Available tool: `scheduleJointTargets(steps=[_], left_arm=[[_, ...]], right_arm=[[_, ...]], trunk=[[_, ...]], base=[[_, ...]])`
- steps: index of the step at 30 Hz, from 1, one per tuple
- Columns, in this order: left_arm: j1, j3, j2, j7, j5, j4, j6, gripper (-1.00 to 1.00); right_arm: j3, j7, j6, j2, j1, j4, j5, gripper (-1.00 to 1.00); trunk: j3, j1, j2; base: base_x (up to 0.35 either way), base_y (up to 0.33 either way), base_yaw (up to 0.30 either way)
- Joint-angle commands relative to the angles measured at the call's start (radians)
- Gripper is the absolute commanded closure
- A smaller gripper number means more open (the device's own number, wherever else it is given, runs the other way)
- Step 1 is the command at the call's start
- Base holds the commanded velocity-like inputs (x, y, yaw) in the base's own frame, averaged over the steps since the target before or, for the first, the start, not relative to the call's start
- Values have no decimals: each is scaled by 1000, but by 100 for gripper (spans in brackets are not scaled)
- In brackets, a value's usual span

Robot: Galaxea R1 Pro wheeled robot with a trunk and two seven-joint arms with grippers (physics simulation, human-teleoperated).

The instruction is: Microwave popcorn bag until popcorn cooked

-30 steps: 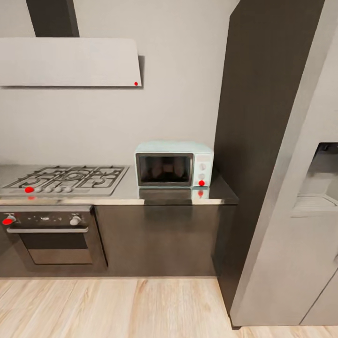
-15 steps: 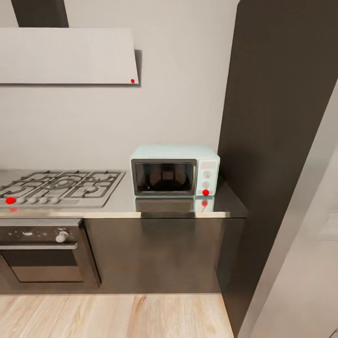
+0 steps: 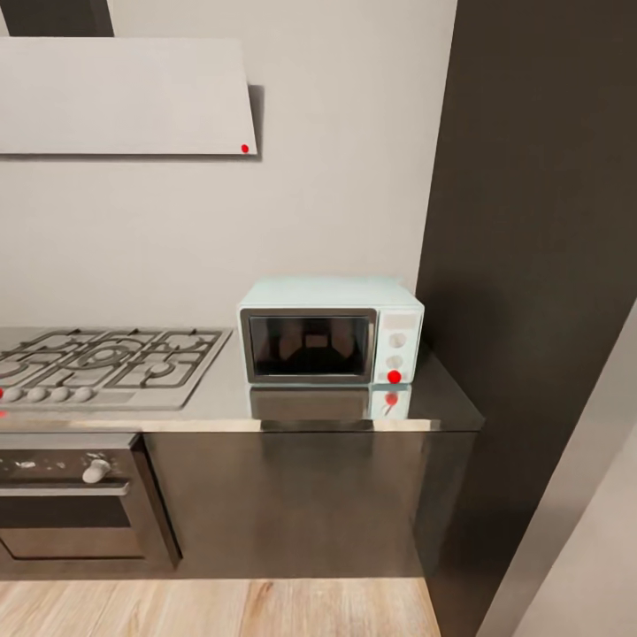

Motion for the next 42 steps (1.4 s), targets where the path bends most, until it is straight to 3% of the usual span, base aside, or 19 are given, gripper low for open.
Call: scheduleJointTargets(steps=[1, 10, 17, 23, 27, 30, 31, 34, 38, 42], left_arm=[[0, 5, 0, 0, 0, 0, -2, -100], [0, 4, 0, 0, -1, 0, -4, -100], [0, 3, 0, -1, 1, 0, -4, -100], [0, 2, 0, -1, 0, 0, -4, -100], [0, 1, 0, -1, 1, 0, -3, -100], [0, 2, 0, -1, 1, 0, -2, -100], [0, 3, 0, 0, 1, 0, -2, -100], [0, 5, 0, 0, 2, 0, -3, -100], [0, 6, 0, 0, 2, 0, -4, -100], [0, 7, 0, 0, 2, 0, -5, -100]], right_arm=[[0, -3, -4, 0, 0, 0, 0, -100], [-6, -4, 5, 0, 0, 0, -11, -100], [2, -1, -2, 2, 0, -2, 6, -100], [2, 12, 7, 0, -1, -58, 12, -100], [14, 14, 92, -1, -2, -195, 25, -100], [24, 13, 243, 0, -1, -354, 75, -100], [26, 13, 327, 2, -2, -458, 115, -100], [26, 14, 384, 3, -2, -572, 146, -100], [27, 14, 435, 4, -2, -719, 159, -100], [29, 15, 628, 10, -19, -1030, 159, -100]], trunk=[[-1, 0, 0], [-1, 0, 0], [-1, 0, 0], [-1, 0, 0], [-1, 0, 0], [-1, 0, 0], [-1, 0, 0], [-1, 0, 0], [-1, 0, 0], [-1, 0, 0]], base=[[25, 0, 0], [3, 0, 0], [0, 0, 0], [0, 0, 0], [0, 0, 0], [0, 0, 0], [0, 0, 0], [0, 0, 0], [0, 0, 0], [0, 0, 0]])
